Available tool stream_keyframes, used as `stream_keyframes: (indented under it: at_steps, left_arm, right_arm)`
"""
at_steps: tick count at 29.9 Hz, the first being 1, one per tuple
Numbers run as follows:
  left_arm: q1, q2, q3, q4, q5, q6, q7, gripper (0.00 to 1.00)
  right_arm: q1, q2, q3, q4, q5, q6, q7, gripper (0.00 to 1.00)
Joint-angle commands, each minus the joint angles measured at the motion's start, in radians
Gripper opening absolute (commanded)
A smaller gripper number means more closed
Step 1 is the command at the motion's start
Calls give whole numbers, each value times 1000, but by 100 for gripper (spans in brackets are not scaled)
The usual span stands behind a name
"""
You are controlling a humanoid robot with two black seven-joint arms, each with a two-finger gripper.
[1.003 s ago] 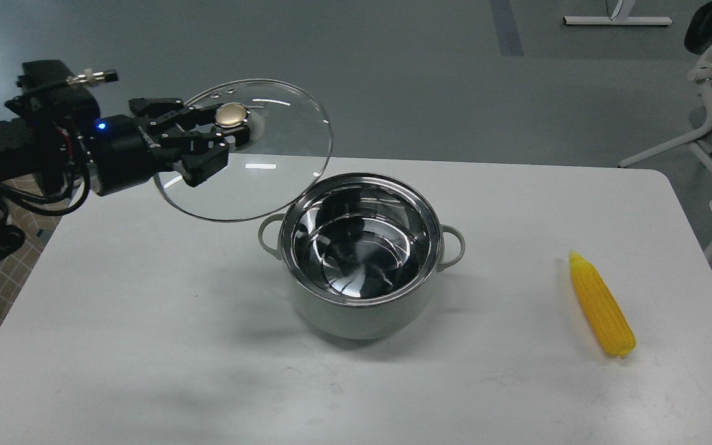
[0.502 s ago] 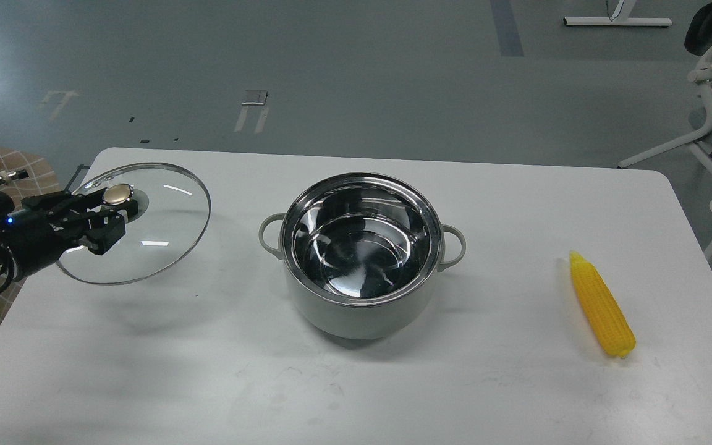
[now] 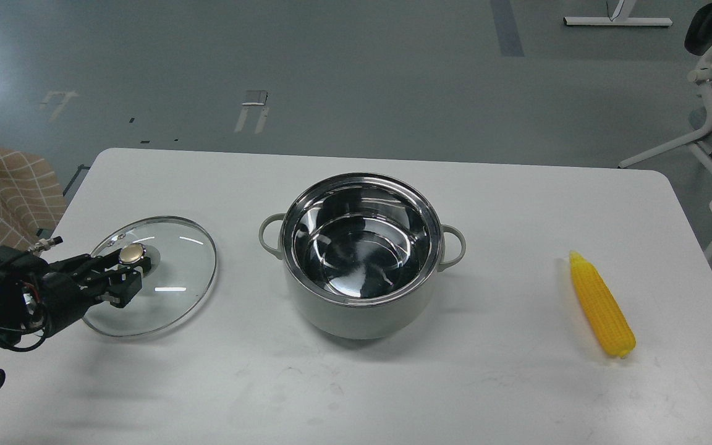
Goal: Open pot and put corn in
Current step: 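Set the lid on the table, release it, and raise the left arm, then reach the right gripper to the yellow corn cob and grasp it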
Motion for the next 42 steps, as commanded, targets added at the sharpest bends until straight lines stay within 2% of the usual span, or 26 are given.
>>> stream_keyframes:
  at_steps: [1, 2, 3, 8, 15, 20, 21, 23, 25, 29, 31, 34, 38, 42]
  left_arm:
    - [-3, 2, 0, -1, -4, 9, -4, 53]
    - [-3, 5, -7, -1, -4, 18, -9, 71]
    - [-3, 8, -10, -1, -7, 29, -26, 80]
    - [-6, 17, -11, -1, -78, 36, -98, 85]
    - [-56, 55, -60, 1, -260, 38, -107, 88]
    - [-202, 55, -134, 2, -562, 10, -107, 89]
    - [-229, 55, -138, 2, -610, -5, -107, 89]
    - [-320, 52, -166, 5, -854, -129, -107, 89]
    - [-360, 49, -197, 34, -1063, -236, -107, 89]
    - [-438, 28, -238, 96, -1335, -379, -107, 91]
    - [-496, -42, -257, 126, -1482, -479, -107, 96]
    - [-510, -112, -307, 134, -1569, -525, -107, 96]
    - [-513, -152, -396, 134, -1581, -533, -107, 97]
    - [-539, -199, -438, 134, -1581, -516, -95, 97]
  right_arm:
    - [0, 0, -1, 2, 0, 0, 0, 100]
    - [0, 0, -1, 2, 0, 0, 0, 100]
    - [0, 0, -5, 2, 0, 0, -2, 100]
    - [-2, -9, -16, 8, -15, 0, -5, 100]
    - [-26, -55, -16, 44, -231, 0, -9, 100]
    - [-37, -164, -16, 129, -420, 0, -9, 100]
    - [-40, -170, -16, 139, -449, 0, -9, 100]
    - [-46, -196, -18, 184, -610, 0, -9, 100]
    - [-62, -218, -19, 240, -742, 0, -9, 100]
    - [-118, -261, -31, 359, -957, 0, -11, 100]
    - [-174, -276, -38, 463, -1140, 0, -17, 100]
    - [-232, -275, -38, 553, -1334, 0, -35, 100]
    - [-304, -268, -61, 645, -1569, 0, -60, 100]
    - [-316, -249, -154, 654, -1727, 0, -109, 100]
